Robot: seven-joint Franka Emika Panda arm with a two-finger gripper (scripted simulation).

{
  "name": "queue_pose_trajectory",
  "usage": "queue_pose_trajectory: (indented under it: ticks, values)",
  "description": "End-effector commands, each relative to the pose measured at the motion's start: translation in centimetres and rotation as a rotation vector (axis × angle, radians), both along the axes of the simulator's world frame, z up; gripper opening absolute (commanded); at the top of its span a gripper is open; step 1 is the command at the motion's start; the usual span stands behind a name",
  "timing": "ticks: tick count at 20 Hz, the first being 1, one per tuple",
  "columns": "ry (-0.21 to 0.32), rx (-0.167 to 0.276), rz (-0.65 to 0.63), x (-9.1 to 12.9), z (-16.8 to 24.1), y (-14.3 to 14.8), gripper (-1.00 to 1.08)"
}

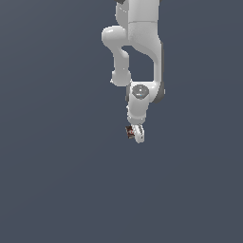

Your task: Pick up the object and move it to a goal position.

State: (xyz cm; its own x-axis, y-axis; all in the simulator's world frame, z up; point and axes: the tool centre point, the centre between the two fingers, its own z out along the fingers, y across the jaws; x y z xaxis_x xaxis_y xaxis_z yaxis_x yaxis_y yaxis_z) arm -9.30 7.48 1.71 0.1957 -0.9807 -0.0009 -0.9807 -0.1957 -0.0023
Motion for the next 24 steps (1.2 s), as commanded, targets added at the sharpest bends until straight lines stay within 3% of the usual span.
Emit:
queue_pose_trajectory:
  ticks: [1, 7, 18, 24]
  values:
    - [0.000, -0.001, -0.001, 0.1, 0.0, -0.3, -1.00]
    - [0.000, -0.001, -0.001, 1.7, 0.6, -2.9, -1.00]
    - [0.001, -0.002, 0.000, 7.2, 2.3, -11.4, -1.00]
    - [0.002, -0.002, 0.000, 9.3, 2.9, -14.3, -1.00]
